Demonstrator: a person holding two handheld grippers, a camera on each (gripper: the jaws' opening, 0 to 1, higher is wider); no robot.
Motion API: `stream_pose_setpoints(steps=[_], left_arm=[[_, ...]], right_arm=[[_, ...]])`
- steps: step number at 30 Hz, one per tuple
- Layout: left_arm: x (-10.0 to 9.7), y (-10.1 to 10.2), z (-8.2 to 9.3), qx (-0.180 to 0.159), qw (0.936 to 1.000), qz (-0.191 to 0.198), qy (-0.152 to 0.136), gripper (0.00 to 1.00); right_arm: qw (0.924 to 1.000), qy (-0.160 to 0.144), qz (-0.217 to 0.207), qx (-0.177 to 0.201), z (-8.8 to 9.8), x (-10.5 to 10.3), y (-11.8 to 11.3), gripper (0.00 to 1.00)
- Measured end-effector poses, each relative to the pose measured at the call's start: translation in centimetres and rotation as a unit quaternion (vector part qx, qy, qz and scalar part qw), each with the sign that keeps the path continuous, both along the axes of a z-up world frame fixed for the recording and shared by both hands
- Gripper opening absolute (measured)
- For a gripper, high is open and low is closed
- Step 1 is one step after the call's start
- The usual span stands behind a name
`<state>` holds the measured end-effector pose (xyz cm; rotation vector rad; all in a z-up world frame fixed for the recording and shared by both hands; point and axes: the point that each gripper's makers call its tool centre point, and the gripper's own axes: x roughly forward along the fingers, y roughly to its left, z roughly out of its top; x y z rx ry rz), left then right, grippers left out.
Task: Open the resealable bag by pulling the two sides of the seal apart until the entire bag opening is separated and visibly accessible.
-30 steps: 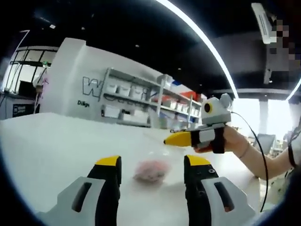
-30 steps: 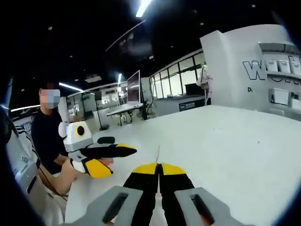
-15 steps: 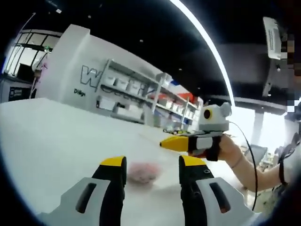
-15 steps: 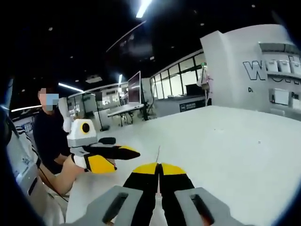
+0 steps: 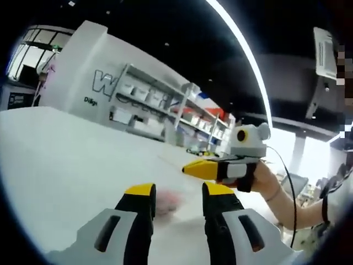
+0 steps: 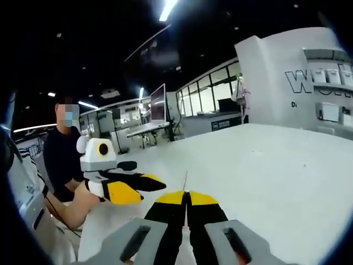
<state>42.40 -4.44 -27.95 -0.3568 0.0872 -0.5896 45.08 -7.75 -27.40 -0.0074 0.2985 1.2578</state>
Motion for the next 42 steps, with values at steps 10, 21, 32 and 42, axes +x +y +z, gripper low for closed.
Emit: stream_pose_setpoints(steps=[10, 21, 32, 42], left_arm=[[0.4, 0.2, -0.4, 0.010, 0.9999, 0.007, 0.001, 0.25], [0.6, 0.5, -0.2, 0.024, 0.9994, 0.005, -0.024, 0.15], [0.4, 0.1, 0.5, -0.017, 0.9995, -0.015, -0.022, 0.20], [0.8, 0.2, 0.2, -0.036, 0.9992, -0.019, 0.003, 0.17]], right_arm=[[1.0000, 0.004, 0.006, 0.004, 0.0, -0.2, 0.1, 0.00], [0.9998, 0.011, 0.013, 0.008, -0.1, -0.3, 0.3, 0.00], [0.9998, 0.011, 0.015, 0.009, 0.0, -0.5, 0.3, 0.00], [0.9995, 0.011, 0.027, 0.014, 0.2, -1.0, 0.6, 0.00]])
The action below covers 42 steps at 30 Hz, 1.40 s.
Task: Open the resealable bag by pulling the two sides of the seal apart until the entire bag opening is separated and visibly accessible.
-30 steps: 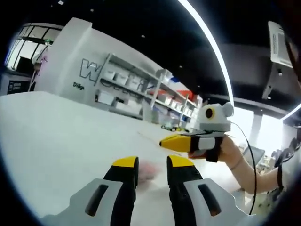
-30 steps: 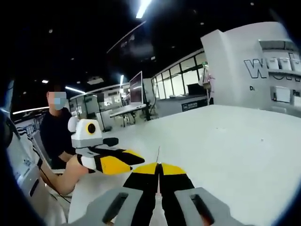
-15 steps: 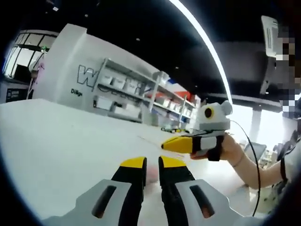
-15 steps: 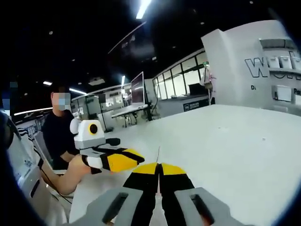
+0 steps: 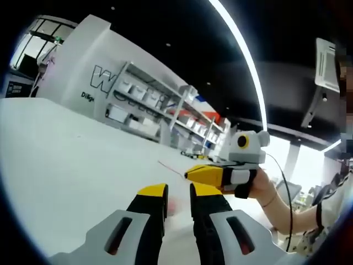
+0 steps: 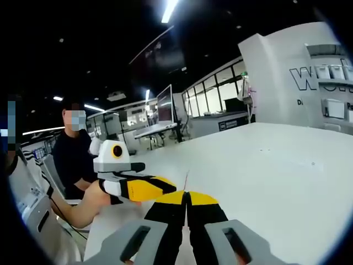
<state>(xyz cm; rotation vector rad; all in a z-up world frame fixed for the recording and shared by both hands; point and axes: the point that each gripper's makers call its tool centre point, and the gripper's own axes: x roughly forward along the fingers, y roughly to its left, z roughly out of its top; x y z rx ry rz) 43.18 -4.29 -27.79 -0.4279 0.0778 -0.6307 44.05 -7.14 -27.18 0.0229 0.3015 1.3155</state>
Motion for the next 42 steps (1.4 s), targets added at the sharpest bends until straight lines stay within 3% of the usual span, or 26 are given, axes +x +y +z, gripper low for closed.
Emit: stream_pose_setpoints(steps=[7, 42], left_arm=[[0.0, -0.7, -0.1, -0.013, 0.9998, -0.013, 0.008, 0.18], [0.4, -1.2, 0.0, -0.015, 0.9997, -0.011, 0.014, 0.18]], right_arm=[[1.0000, 0.004, 0.004, 0.000, -0.1, -0.1, 0.1, 0.00], [0.9997, -0.002, 0.025, 0.003, -0.1, -1.1, 0.6, 0.00]])
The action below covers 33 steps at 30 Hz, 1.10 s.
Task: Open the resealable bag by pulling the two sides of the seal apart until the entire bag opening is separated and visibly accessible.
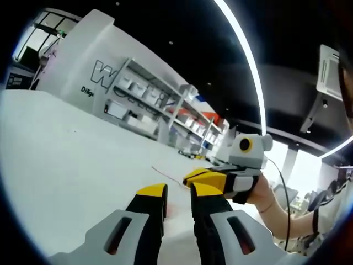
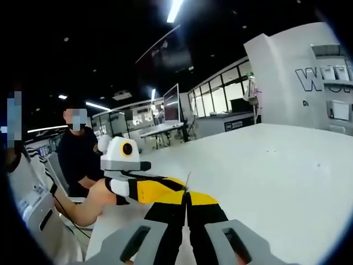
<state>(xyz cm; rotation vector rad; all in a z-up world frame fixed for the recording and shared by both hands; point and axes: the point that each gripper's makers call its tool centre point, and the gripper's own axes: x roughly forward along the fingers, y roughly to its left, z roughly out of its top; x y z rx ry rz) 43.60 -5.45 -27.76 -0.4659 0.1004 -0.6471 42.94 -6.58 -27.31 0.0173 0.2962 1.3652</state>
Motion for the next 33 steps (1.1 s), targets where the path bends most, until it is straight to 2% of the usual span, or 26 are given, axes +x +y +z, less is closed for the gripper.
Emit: stream_pose_setpoints(steps=[6, 25, 33], left_arm=[[-0.1, 0.0, 0.1, -0.023, 0.9997, -0.012, 0.005, 0.18], [-0.1, 0.6, -0.2, -0.040, 0.9990, -0.009, 0.020, 0.16], [-0.1, 0.4, -0.1, -0.049, 0.9985, -0.016, 0.020, 0.05]], right_arm=[[0.9999, 0.011, 0.010, 0.004, -0.1, -0.2, 0.0, 0.00], [0.9983, 0.043, 0.029, 0.026, 0.0, -0.7, 0.1, 0.00], [0.9977, 0.050, 0.035, 0.031, 0.0, -1.0, 0.2, 0.00]])
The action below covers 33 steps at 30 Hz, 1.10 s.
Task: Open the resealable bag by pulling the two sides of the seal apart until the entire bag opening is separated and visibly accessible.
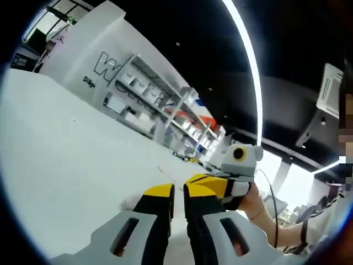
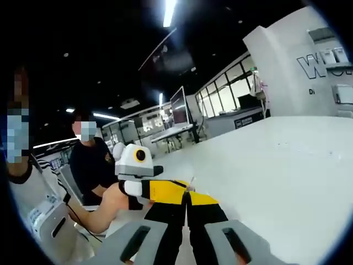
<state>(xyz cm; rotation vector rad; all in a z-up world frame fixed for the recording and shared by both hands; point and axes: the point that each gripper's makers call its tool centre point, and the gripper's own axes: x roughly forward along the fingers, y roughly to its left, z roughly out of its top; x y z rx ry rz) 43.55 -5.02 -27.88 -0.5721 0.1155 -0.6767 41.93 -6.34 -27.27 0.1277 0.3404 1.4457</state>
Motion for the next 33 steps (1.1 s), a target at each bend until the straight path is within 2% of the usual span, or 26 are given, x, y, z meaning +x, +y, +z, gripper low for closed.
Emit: stream_pose_setpoints(steps=[11, 15, 21, 26, 29, 33], left_arm=[[-0.04, 0.00, 0.15, 0.004, 1.0000, 0.002, -0.005, 0.02], [-0.09, -0.12, 0.03, 0.028, 0.9995, 0.007, -0.012, 0.02], [-0.16, -0.15, -0.06, 0.053, 0.9983, 0.014, -0.019, 0.01], [-0.20, -0.19, 0.06, 0.057, 0.9980, 0.015, -0.025, 0.01], [-0.28, -0.27, 0.03, 0.065, 0.9974, 0.014, -0.028, 0.01], [-0.33, -0.33, -0.01, 0.070, 0.9970, 0.013, -0.030, 0.01]], right_arm=[[0.9999, -0.008, -0.005, -0.006, -0.06, 0.28, -0.07, 0.00], [0.9997, -0.018, -0.003, -0.013, -0.21, 0.28, -0.07, 0.00], [0.9980, -0.059, 0.002, -0.023, -0.38, 0.22, 0.09, 0.00], [0.9973, -0.067, 0.007, -0.030, -0.55, 0.07, 0.20, 0.03], [0.9968, -0.072, 0.005, -0.037, -0.74, 0.14, 0.17, 0.01], [0.9972, -0.063, -0.001, -0.039, -0.89, 0.34, 0.00, 0.00]])
